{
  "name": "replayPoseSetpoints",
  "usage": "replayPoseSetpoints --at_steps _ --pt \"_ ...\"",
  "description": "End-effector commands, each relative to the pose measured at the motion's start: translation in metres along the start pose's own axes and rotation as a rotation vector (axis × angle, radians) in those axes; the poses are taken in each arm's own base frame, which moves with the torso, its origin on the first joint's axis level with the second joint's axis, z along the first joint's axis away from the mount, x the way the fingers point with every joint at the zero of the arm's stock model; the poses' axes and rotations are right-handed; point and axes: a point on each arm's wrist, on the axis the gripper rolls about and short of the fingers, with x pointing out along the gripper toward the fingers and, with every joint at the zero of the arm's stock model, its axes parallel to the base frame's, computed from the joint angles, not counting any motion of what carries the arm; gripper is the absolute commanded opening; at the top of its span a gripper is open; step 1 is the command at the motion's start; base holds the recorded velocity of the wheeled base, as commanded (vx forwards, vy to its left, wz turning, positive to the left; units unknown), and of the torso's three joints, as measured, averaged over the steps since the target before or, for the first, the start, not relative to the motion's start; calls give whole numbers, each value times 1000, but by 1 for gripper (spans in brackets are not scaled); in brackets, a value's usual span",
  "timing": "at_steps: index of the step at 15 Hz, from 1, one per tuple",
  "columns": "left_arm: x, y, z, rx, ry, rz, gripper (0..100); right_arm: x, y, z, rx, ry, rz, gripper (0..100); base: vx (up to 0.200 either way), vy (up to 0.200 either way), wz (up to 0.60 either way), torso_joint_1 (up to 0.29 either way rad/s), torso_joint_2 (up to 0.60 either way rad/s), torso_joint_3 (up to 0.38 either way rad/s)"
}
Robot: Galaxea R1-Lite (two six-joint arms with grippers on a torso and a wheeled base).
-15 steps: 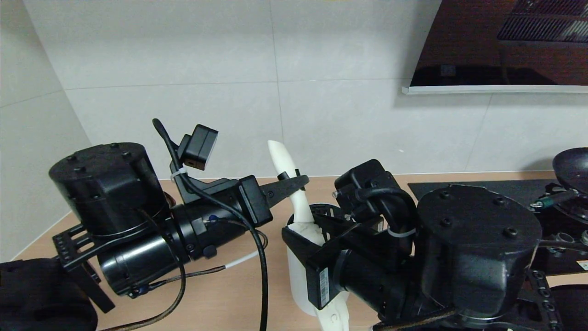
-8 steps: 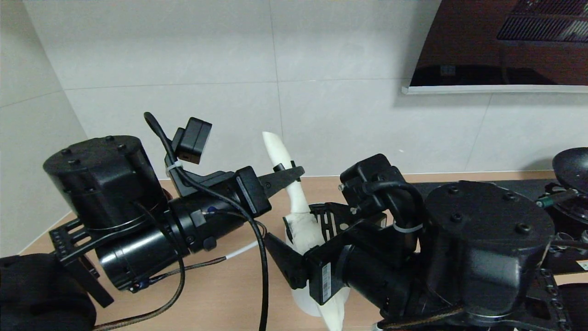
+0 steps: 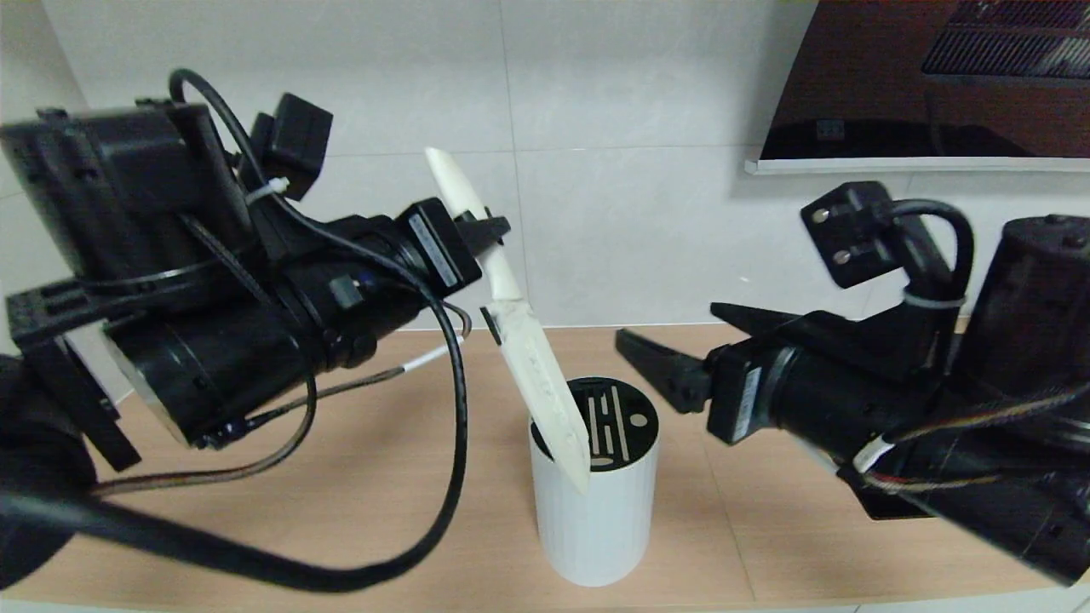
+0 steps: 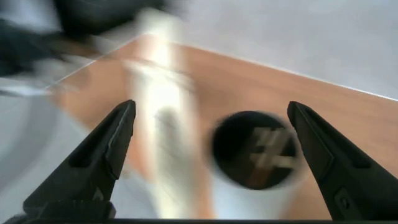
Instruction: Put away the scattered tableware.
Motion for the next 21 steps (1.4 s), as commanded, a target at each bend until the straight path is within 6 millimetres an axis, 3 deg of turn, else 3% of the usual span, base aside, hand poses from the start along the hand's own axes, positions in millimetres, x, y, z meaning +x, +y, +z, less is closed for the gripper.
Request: replayPoseSetpoints --at_steps 1,4,6,9,14,21 --pt "3 -13 20 71 -72 35 0 -24 -28 28 16 -75 -54 100 0 0 0 0 0 0" --pt "13 -19 -3 277 -85 202 0 -20 -43 30 14 -75 -115 100 0 0 0 0 0 0" --pt "21 -32 -22 287 -121 229 0 -14 -47 26 10 -58 -132 100 0 0 0 0 0 0" --pt "34 -29 -46 324 -146 223 0 -9 -49 21 7 -38 -143 100 0 0 0 0 0 0" --pt "47 -23 -62 358 -167 224 0 -6 -49 18 5 -29 -145 100 0 0 0 0 0 0" --pt "55 -17 -69 361 -166 239 0 -5 -50 16 5 -24 -146 100 0 0 0 0 0 0"
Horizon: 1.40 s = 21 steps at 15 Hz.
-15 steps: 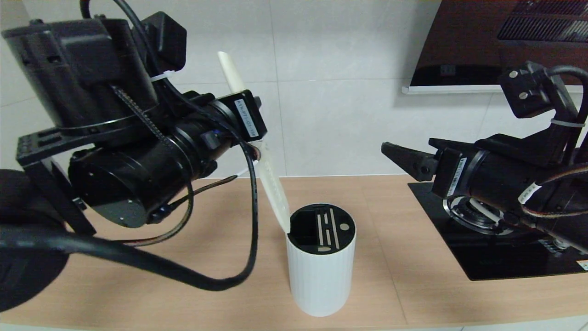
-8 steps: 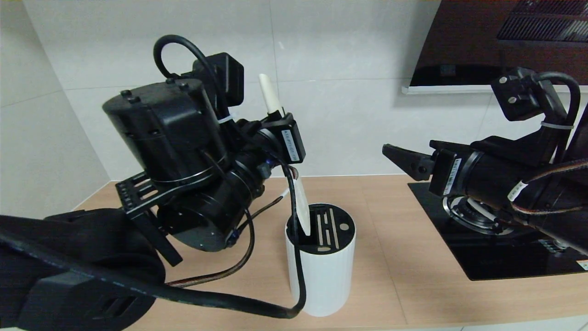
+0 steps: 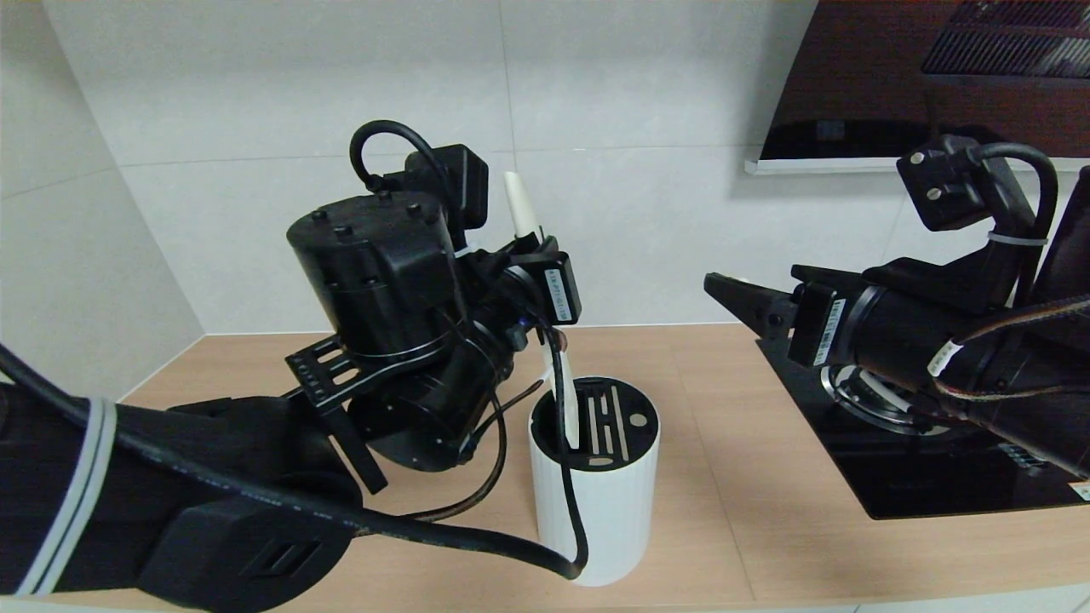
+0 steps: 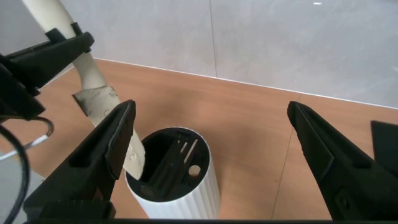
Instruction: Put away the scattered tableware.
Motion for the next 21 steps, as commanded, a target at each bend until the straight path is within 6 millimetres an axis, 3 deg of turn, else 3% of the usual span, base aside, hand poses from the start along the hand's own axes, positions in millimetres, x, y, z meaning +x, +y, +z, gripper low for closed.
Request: replayPoseSetpoints --at_steps 1,7,13,21 --pt "3 -1 -7 5 7 3 0 1 0 -1 -1 4 0 100 0 0 0 0 0 0" --pt "7 0 -12 14 10 20 0 1 0 -1 -1 3 0 100 0 0 0 0 0 0" --pt "17 -2 -46 53 80 50 0 1 0 -2 -1 5 0 100 0 0 0 0 0 0" --pt "10 -11 -88 122 193 17 0 1 0 -2 -2 8 -1 100 0 0 0 0 0 0"
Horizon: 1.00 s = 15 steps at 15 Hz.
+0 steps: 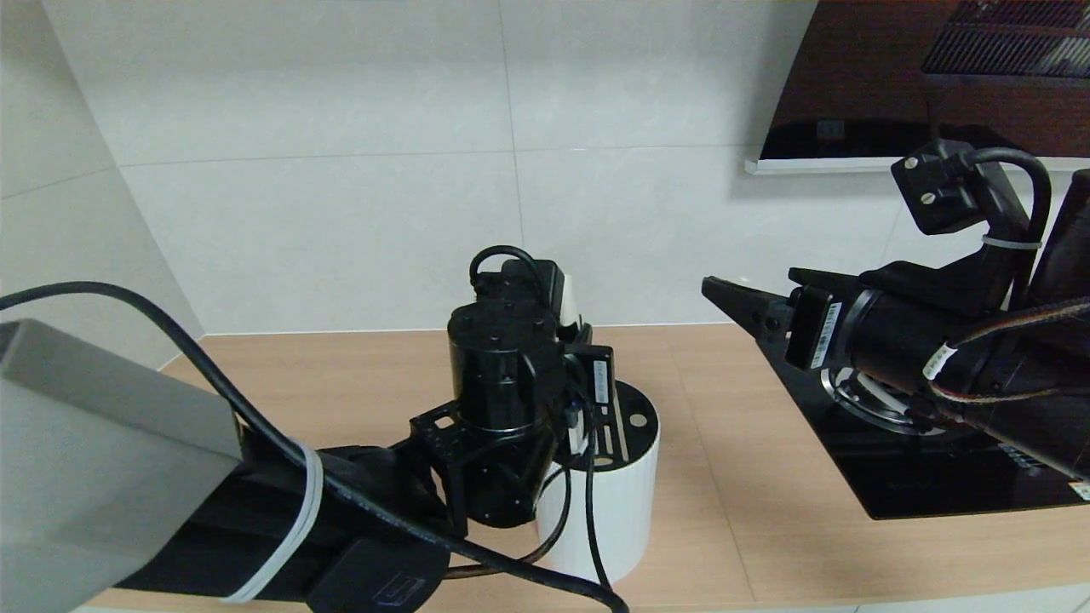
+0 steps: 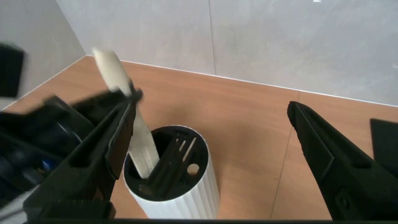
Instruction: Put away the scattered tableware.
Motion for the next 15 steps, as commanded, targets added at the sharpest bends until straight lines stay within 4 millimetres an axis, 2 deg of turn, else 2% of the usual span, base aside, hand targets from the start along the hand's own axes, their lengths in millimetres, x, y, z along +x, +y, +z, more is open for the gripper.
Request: replayPoseSetpoints --at_steps 1,5,6,11,13,15 --pt "2 -2 -12 21 30 -1 0 0 0 0 -1 1 1 100 0 0 0 0 0 0" --pt "1 -2 -14 24 35 -2 0 0 0 -1 -2 2 1 100 0 0 0 0 0 0" --pt "0 -2 -13 23 33 -4 100 0 0 -1 -1 4 1 100 0 0 0 0 0 0" --pt "-1 -1 -8 14 20 -4 100 0 0 -2 -3 5 0 100 0 0 0 0 0 0" --pt "-11 3 10 -15 -23 -11 100 0 0 -1 0 2 1 100 0 0 0 0 0 0" --pt "-25 11 40 -61 -90 -26 100 0 0 0 1 -4 0 100 0 0 0 0 0 0"
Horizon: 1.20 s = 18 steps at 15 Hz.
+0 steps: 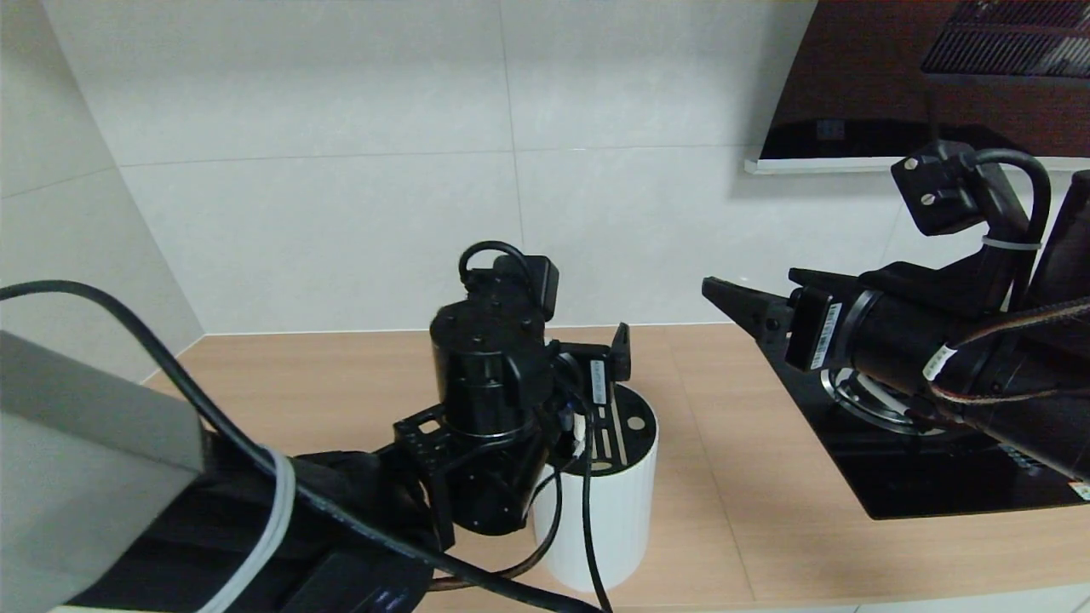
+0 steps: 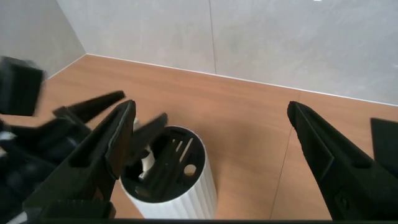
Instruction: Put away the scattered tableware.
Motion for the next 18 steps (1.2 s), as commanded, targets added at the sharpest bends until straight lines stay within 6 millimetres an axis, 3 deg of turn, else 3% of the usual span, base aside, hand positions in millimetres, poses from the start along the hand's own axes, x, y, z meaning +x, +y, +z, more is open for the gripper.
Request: replayPoseSetpoints --at_steps 1,3,6,8,11,12,13,14,16,18 --pt "-35 23 61 -87 -138 -43 100 -1 -5 3 2 -13 -18 100 0 0 0 0 0 0" --pt "-65 42 93 -119 -215 -121 100 -1 -16 9 -18 -40 -67 100 0 0 0 0 0 0" --pt "-114 91 112 -41 -264 -128 100 -42 -45 22 -18 -121 -165 100 0 0 0 0 0 0" --pt "-145 115 105 -20 -269 -82 100 -82 -58 25 -13 -186 -220 100 0 0 0 0 0 0" --pt "-207 155 83 61 -296 30 100 -166 -65 8 -16 -298 -252 100 0 0 0 0 0 0" --pt "-214 158 80 68 -291 45 100 -175 -65 5 -18 -304 -255 100 0 0 0 0 0 0" --pt "-252 175 65 98 -285 123 100 -219 -64 -8 -25 -304 -297 100 0 0 0 0 0 0" --pt "-273 181 57 102 -284 157 100 -240 -63 -18 -32 -292 -338 100 0 0 0 0 0 0" --pt "-313 188 38 116 -280 209 100 -276 -58 -38 -45 -306 -380 100 0 0 0 0 0 0" --pt "-333 188 29 127 -298 220 100 -291 -54 -50 -74 -310 -407 100 0 0 0 0 0 0"
